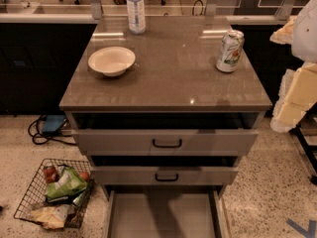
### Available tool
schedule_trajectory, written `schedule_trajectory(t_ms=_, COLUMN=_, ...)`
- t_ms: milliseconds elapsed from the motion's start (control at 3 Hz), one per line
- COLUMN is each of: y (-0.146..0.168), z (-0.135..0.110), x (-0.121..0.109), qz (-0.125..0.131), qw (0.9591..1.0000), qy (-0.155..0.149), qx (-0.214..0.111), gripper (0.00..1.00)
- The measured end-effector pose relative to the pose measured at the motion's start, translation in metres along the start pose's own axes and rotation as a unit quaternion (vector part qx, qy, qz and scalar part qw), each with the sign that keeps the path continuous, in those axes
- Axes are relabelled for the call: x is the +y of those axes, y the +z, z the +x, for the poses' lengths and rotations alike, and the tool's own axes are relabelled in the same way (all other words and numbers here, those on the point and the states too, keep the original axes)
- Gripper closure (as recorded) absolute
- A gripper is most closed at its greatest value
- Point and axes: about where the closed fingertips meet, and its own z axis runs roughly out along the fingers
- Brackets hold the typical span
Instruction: Close bottom drawer
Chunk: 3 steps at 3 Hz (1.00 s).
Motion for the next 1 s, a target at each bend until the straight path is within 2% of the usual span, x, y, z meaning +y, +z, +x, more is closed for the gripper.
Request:
schedule_trajectory(t_ms=333, y=0.000, z=0.001, x=-0.001, qz=0.004, qw=1.0000, qy=-0.003, qx=0.002, gripper=0.00)
schedule_trajectory(t_ms=667, y=0.003, z=0.004, x=-0.006, qz=0.031, qw=0.9991, qy=-0.024, qx=0.015, gripper=0.00)
schedule_trajectory(t_ms=1000, y=0.011, z=0.033, x=0.000, qz=0.047, qw=0.9979, qy=-0.033, qx=0.028, gripper=0.00)
